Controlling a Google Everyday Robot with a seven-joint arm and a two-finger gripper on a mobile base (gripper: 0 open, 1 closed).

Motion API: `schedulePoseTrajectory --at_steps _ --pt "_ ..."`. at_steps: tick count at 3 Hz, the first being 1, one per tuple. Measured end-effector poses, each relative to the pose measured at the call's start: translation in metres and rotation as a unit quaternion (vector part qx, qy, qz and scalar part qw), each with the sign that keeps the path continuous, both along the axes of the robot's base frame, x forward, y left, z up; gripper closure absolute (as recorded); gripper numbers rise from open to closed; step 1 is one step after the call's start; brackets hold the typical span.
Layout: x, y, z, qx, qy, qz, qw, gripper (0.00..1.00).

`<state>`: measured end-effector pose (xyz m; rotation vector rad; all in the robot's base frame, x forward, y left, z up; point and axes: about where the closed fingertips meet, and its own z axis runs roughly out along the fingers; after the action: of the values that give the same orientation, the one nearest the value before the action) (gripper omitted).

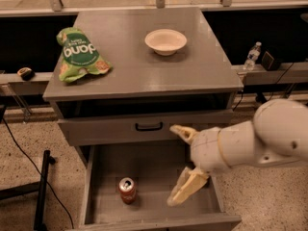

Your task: Pick coke can from middle drawer and place on counter

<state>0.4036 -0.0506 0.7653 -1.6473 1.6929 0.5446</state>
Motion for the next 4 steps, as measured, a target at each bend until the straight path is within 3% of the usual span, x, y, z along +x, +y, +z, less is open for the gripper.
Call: schedulePoseTrajectory --at_steps 1,2,3,4 --pt "0.02 0.009 -0.032 -0.004 -0.048 0.072 0.9962 0.0" --pt "0.016 0.012 -0.038 -0.043 -0.046 0.09 0.994 0.0" --pt "0.008 0.03 -0.072 -0.003 -0.013 0.055 0.9984 0.0" --pt "0.021 0.071 -0.114 0.067 -0.038 0.049 0.9958 0.0"
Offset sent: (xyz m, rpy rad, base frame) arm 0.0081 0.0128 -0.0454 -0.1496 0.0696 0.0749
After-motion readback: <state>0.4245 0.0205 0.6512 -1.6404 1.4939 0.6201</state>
